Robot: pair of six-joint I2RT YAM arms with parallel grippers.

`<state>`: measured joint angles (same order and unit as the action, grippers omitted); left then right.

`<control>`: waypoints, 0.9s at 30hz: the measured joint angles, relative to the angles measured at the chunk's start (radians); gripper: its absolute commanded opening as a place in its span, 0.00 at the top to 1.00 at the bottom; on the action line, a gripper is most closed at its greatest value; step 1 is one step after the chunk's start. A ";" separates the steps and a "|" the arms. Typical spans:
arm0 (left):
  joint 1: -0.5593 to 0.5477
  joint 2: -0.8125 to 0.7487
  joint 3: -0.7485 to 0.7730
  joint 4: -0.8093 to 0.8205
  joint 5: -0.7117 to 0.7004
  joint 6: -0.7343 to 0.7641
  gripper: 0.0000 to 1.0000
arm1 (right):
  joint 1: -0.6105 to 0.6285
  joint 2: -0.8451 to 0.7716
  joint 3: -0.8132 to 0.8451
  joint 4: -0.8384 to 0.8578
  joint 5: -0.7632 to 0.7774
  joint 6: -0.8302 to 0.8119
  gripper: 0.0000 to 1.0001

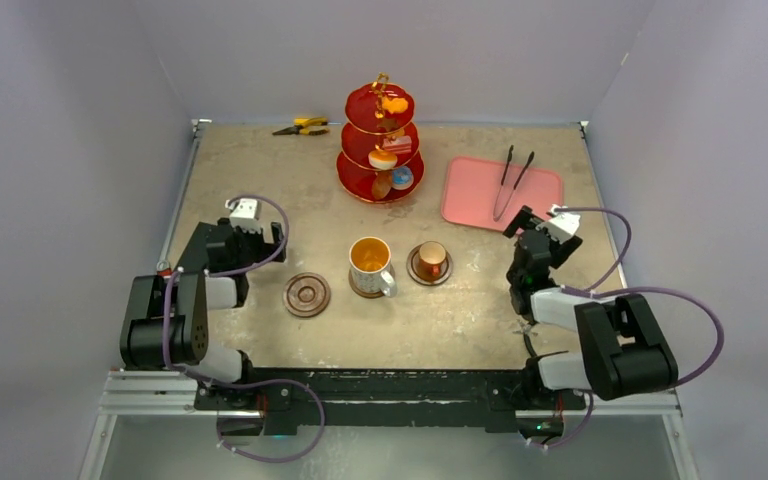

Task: Serve the afternoon tea
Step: Reset both arms

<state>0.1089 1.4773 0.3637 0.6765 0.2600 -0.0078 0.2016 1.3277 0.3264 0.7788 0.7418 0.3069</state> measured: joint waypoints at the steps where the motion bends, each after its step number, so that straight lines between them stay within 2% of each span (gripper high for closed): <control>1: 0.000 0.009 -0.013 0.042 -0.005 -0.010 0.01 | -0.005 0.010 -0.015 0.058 0.006 -0.007 0.01; 3: 0.000 0.026 -0.032 0.129 -0.014 -0.028 0.01 | -0.014 0.032 -0.040 0.175 0.013 -0.029 0.01; 4: 0.000 0.035 -0.042 0.179 -0.018 -0.035 0.01 | -0.015 0.058 -0.056 0.286 0.025 -0.055 0.01; 5: 0.000 0.045 -0.052 0.235 -0.023 -0.038 0.01 | -0.017 0.061 -0.058 0.296 0.026 -0.057 0.01; 9: 0.000 0.113 -0.114 0.463 -0.036 -0.056 0.01 | -0.025 0.150 -0.079 0.517 0.014 -0.122 0.01; 14: -0.002 0.190 -0.234 0.699 -0.036 -0.057 0.01 | -0.027 0.186 -0.080 0.614 -0.093 -0.202 0.01; 18: -0.007 0.219 -0.272 0.737 -0.036 -0.057 0.00 | -0.027 0.238 -0.117 0.710 -0.187 -0.267 0.01; 23: -0.029 0.209 -0.146 0.688 -0.052 -0.048 0.00 | -0.058 0.263 -0.099 0.695 -0.262 -0.266 0.01; 27: -0.048 0.204 -0.126 0.668 -0.056 -0.038 0.01 | -0.076 0.258 -0.090 0.704 -0.285 -0.262 0.01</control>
<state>0.0605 1.6814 0.2375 1.3449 0.2043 -0.0456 0.1261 1.5860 0.2363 1.4826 0.4572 0.0444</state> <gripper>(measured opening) 0.993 0.987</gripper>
